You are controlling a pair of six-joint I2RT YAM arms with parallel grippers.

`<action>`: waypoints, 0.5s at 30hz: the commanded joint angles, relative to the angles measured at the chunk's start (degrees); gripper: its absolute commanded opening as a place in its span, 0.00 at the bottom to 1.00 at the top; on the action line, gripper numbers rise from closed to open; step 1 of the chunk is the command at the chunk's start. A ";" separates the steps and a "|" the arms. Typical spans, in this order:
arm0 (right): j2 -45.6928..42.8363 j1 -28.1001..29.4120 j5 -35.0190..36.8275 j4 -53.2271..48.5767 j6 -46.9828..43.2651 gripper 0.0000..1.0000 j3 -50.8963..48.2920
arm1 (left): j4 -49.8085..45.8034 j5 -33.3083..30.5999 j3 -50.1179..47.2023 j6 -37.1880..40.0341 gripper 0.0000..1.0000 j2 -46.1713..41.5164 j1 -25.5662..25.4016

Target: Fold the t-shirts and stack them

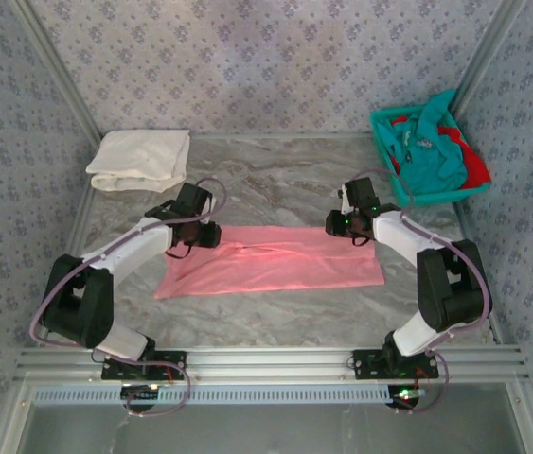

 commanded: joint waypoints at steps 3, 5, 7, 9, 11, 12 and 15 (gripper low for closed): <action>1.27 -0.20 -0.17 -0.91 1.02 0.32 2.33 | 0.29 1.30 1.46 0.31 0.44 5.27 2.54; 0.64 -0.24 0.43 -0.65 1.01 0.32 1.89 | 1.20 1.92 2.23 0.89 0.44 7.56 2.99; 0.26 -0.37 0.90 -0.65 1.02 0.32 1.68 | 2.27 3.32 2.43 0.91 0.46 9.59 3.52; 0.09 -0.59 1.00 -0.76 0.99 0.32 1.63 | 2.44 3.30 2.85 0.86 0.47 11.38 3.63; 0.09 -0.57 1.03 -0.84 0.91 0.32 1.49 | 2.56 2.74 2.86 0.72 0.47 12.28 3.62; 0.08 -0.60 1.03 -0.82 0.91 0.32 1.45 | 2.80 2.96 2.71 0.86 0.46 12.39 3.63; 0.07 -0.76 1.15 -0.87 0.91 0.32 1.51 | 3.02 2.75 2.29 0.82 0.27 11.80 3.64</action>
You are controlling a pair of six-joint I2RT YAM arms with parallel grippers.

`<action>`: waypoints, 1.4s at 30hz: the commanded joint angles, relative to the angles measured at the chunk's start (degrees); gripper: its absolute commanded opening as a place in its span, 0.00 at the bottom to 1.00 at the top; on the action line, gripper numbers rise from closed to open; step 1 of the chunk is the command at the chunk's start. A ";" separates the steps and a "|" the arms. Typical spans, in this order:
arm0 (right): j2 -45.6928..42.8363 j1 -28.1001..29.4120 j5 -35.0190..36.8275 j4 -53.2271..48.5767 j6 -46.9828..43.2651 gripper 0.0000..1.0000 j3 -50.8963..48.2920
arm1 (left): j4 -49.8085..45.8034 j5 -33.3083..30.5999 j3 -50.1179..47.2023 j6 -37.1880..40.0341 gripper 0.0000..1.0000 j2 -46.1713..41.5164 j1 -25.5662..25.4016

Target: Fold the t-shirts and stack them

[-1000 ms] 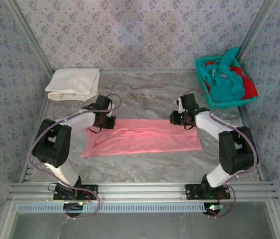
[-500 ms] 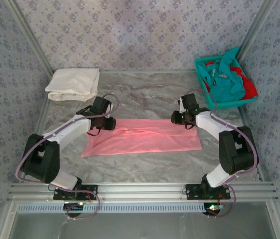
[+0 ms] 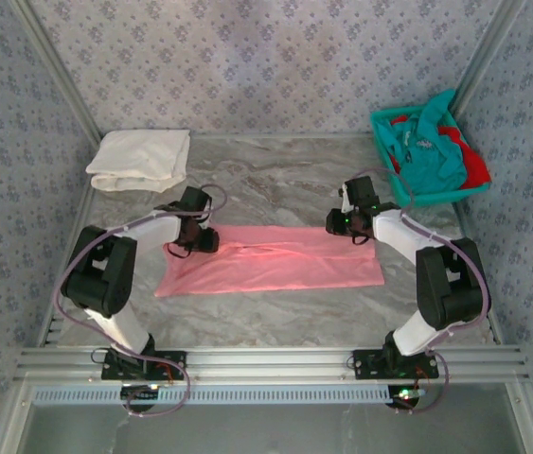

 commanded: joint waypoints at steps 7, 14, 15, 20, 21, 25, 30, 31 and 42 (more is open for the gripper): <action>0.18 -0.56 1.06 -1.02 0.77 0.32 1.17 | -1.96 -1.45 0.67 0.03 0.02 -6.11 -0.37; 0.29 -0.52 1.25 -1.28 1.05 0.32 1.13 | -5.85 -4.53 0.31 -0.53 0.00 -11.09 -2.36; 0.28 -0.61 1.29 -1.29 1.06 0.33 1.12 | -6.21 -5.16 0.02 -0.66 0.00 -11.69 -2.79; 0.09 -0.88 1.83 -1.62 1.22 0.33 0.83 | -8.34 -7.99 -2.77 -1.62 0.00 -16.61 -5.70; 0.14 -0.93 1.95 -1.48 1.36 0.33 0.67 | -8.70 -8.04 -3.31 -1.69 0.00 -17.61 -6.25; 0.67 -1.53 1.43 -1.47 2.55 0.33 0.65 | -9.90 -8.65 -5.16 -2.56 0.04 -19.83 -8.06; 1.90 -1.59 0.03 -1.02 3.05 0.34 1.02 | -10.18 -9.31 -4.91 -2.74 0.16 -18.35 -8.81; 2.03 -1.61 -0.07 -1.02 3.09 0.34 1.19 | -9.59 -9.19 -5.05 -2.53 0.19 -18.18 -8.94; 2.29 -1.97 -0.11 -1.21 3.05 0.35 1.16 | -5.99 -7.50 -4.58 -0.56 0.31 -14.53 -8.61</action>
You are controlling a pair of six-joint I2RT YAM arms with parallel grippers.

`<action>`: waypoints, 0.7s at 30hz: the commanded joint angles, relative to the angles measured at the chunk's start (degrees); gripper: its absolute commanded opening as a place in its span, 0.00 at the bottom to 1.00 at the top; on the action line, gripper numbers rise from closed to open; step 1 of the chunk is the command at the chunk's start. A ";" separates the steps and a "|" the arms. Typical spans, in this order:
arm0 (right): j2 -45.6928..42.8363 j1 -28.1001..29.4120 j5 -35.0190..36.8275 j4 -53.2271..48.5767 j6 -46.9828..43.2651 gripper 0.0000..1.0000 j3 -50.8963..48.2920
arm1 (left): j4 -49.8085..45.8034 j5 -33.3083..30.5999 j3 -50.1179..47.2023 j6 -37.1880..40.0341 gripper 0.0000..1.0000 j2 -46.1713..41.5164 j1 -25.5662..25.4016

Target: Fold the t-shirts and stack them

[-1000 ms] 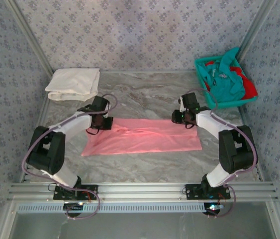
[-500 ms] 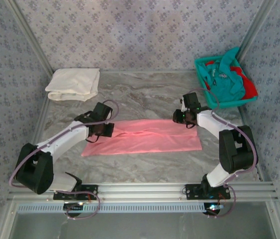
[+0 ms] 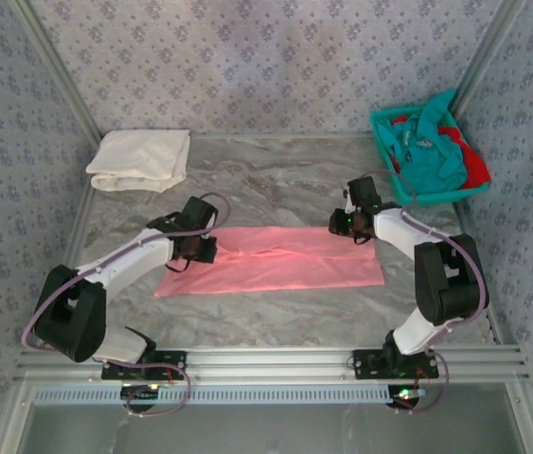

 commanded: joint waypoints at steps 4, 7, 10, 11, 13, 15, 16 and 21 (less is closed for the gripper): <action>1.18 -0.29 -1.14 -1.23 0.60 0.35 1.62 | 4.61 3.75 1.33 1.60 0.47 4.86 1.23; 0.84 -0.35 -0.91 -1.09 0.55 0.35 1.41 | 4.53 3.02 2.62 1.34 0.49 7.84 1.69; 0.74 -0.42 -0.55 -1.22 0.47 0.35 1.21 | 5.34 4.76 2.36 1.17 0.43 9.10 2.10; 0.74 -0.55 -0.58 -1.16 0.47 0.35 1.08 | 5.85 5.24 1.83 1.08 0.40 9.20 2.14; 0.59 -0.63 -0.55 -1.12 0.47 0.35 0.80 | 6.00 5.34 1.08 0.75 0.27 9.20 2.16; 0.57 -0.73 -0.51 -1.01 0.47 0.35 0.60 | 5.87 5.10 0.34 0.30 0.17 8.21 2.07; 0.57 -0.81 -0.59 -1.03 0.46 0.35 0.62 | 5.97 5.02 -0.02 0.20 0.13 7.42 2.01; 0.57 -0.91 -0.64 -1.19 0.29 0.35 0.94 | 3.94 3.46 -0.94 -0.77 0.08 2.54 1.65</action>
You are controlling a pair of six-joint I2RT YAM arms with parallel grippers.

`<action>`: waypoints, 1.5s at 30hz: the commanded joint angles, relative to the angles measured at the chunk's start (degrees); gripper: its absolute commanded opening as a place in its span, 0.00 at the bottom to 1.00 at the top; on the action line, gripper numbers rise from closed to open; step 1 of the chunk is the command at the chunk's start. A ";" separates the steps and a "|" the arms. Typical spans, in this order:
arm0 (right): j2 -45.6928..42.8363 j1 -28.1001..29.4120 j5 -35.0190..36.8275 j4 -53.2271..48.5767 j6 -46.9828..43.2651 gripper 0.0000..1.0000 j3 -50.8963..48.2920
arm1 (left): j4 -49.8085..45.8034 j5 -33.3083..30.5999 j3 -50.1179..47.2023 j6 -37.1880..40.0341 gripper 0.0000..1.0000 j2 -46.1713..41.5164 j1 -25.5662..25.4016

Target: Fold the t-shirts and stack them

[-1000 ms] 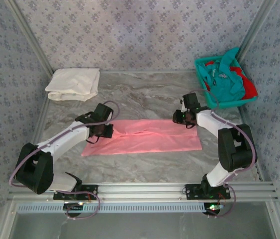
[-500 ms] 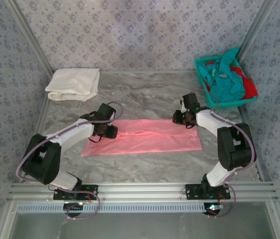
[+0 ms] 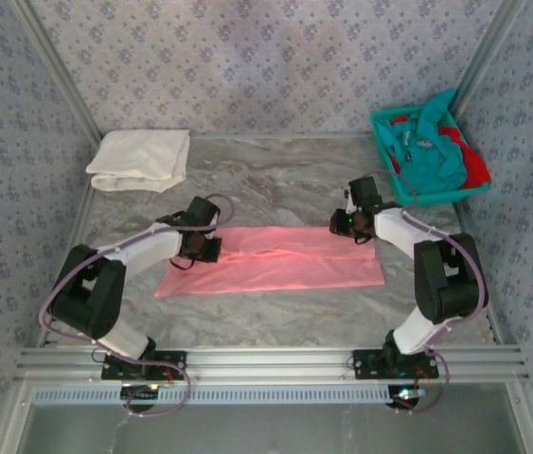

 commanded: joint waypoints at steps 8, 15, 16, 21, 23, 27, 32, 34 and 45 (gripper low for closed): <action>0.09 -0.32 -0.34 -1.37 0.38 0.35 1.41 | -2.70 0.04 -2.39 -1.85 0.21 -5.57 -1.17; 0.13 -0.32 -0.46 -1.67 0.21 0.35 1.84 | -1.44 -0.21 -2.52 -2.83 0.39 -3.32 -1.25; 0.09 -0.32 -0.42 -1.67 0.21 0.35 1.83 | -1.67 -0.22 -2.30 -2.97 0.38 -2.99 -1.09; -0.52 -0.45 0.28 -2.01 -0.05 0.35 1.54 | -1.47 1.33 -2.48 -3.17 0.21 -3.44 -1.00; -0.50 -0.64 0.13 -1.86 -0.03 0.35 1.39 | -1.54 1.52 -2.92 -3.38 0.20 -3.72 -1.04; -0.35 -0.67 -0.24 -1.86 0.03 0.35 1.52 | -1.26 1.93 -4.13 -4.22 0.03 -5.38 -1.04; -0.87 -0.75 -0.25 -2.26 -0.06 0.35 1.62 | -1.75 3.77 -6.75 -6.34 0.00 -9.91 -1.39; -0.97 -0.76 -0.16 -2.15 -0.15 0.35 1.67 | -2.03 4.40 -8.07 -7.31 0.00 -11.53 -1.80; -0.40 -0.84 -0.92 -2.01 0.03 0.35 1.77 | -3.05 2.25 -13.08 -10.29 0.37 -19.16 -5.60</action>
